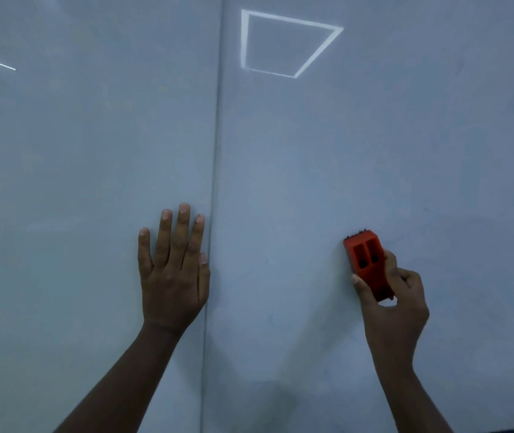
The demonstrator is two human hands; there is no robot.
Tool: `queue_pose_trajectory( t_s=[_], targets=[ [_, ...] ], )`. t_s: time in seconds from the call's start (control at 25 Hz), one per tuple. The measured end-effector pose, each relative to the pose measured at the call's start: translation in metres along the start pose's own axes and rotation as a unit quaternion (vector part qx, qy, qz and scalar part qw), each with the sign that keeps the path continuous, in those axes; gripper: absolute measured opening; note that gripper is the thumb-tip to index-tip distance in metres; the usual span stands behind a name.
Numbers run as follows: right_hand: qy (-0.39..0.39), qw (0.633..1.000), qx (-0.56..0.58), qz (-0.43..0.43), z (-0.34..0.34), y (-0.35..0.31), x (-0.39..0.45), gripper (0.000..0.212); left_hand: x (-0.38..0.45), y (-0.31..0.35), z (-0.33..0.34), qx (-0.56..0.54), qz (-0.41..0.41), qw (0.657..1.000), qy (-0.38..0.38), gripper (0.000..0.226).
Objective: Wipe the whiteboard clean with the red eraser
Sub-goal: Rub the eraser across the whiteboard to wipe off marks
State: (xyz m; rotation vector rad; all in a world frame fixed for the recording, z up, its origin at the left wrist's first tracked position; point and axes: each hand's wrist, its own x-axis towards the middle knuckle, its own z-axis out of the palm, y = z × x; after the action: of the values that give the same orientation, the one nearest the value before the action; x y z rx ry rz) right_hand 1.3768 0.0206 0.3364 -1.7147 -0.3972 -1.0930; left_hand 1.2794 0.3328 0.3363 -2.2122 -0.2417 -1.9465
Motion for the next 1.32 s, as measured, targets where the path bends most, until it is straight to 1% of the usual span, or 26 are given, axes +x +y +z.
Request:
queue_pose_trajectory(
  t_s=[0.12,0.24,0.32,0.48,0.6,0.68,0.76,0.84,0.88,0.96,1.0,1.04,1.12,1.2,1.24,1.32],
  targets=[
    [-0.012,0.999,-0.004,-0.031,0.015,-0.020,-0.002,0.070,-0.002,0.001,0.000,-0.002,-0.001,1.000,-0.002,0.061],
    [-0.066,0.990,-0.009,-0.121,0.039,-0.050,-0.023,0.065,-0.006,0.001,0.000,-0.004,0.000,1.000,0.000,0.062],
    [-0.113,0.976,-0.057,-0.176,0.053,-0.062,-0.050,0.066,-0.009,0.000,0.000,-0.002,0.002,1.000,-0.004,0.062],
    [-0.191,0.932,-0.150,-0.270,0.065,-0.040,-0.117,0.065,-0.019,-0.003,0.000,-0.002,0.015,1.000,-0.007,0.063],
    [-0.218,0.909,-0.169,-0.312,0.065,-0.023,-0.141,0.063,-0.028,-0.006,0.000,0.001,0.025,1.000,-0.013,0.063],
    [-0.220,0.908,-0.165,-0.317,0.061,-0.028,-0.129,0.063,-0.033,-0.006,0.001,0.001,0.021,1.000,-0.014,0.063],
    [-0.185,0.931,-0.138,-0.283,0.053,-0.038,-0.098,0.067,-0.037,-0.005,0.001,-0.003,0.018,1.000,-0.010,0.062],
    [-0.124,0.972,-0.069,-0.189,0.044,-0.044,-0.055,0.068,-0.039,-0.004,0.002,-0.001,0.019,1.000,-0.005,0.061],
    [-0.087,0.986,-0.033,-0.136,0.040,-0.045,-0.035,0.067,-0.041,-0.005,0.002,-0.002,0.020,1.000,-0.005,0.061],
    [-0.040,0.998,0.018,-0.049,0.036,-0.043,-0.010,0.069,-0.044,-0.005,0.002,-0.006,0.022,1.000,-0.005,0.061],
    [-0.035,0.999,0.027,-0.031,0.037,-0.042,-0.006,0.071,-0.047,-0.005,0.002,-0.007,0.021,1.000,-0.007,0.061],
    [-0.036,0.998,0.026,-0.036,0.038,-0.042,-0.008,0.070,-0.049,-0.005,0.003,-0.007,0.019,1.000,-0.008,0.062],
    [-0.055,0.995,0.010,-0.087,0.042,-0.044,-0.026,0.067,-0.052,-0.004,0.003,-0.005,0.014,1.000,-0.012,0.062],
    [-0.100,0.983,-0.036,-0.150,0.051,-0.041,-0.062,0.065,-0.056,-0.003,0.003,-0.006,0.015,1.000,-0.016,0.063],
    [-0.129,0.972,-0.070,-0.181,0.057,-0.037,-0.087,0.064,-0.057,-0.004,0.003,-0.007,0.017,1.000,-0.017,0.063],
    [-0.188,0.940,-0.137,-0.249,0.067,-0.017,-0.147,0.063,-0.060,-0.004,0.004,-0.008,0.017,1.000,-0.017,0.064]
  ],
)
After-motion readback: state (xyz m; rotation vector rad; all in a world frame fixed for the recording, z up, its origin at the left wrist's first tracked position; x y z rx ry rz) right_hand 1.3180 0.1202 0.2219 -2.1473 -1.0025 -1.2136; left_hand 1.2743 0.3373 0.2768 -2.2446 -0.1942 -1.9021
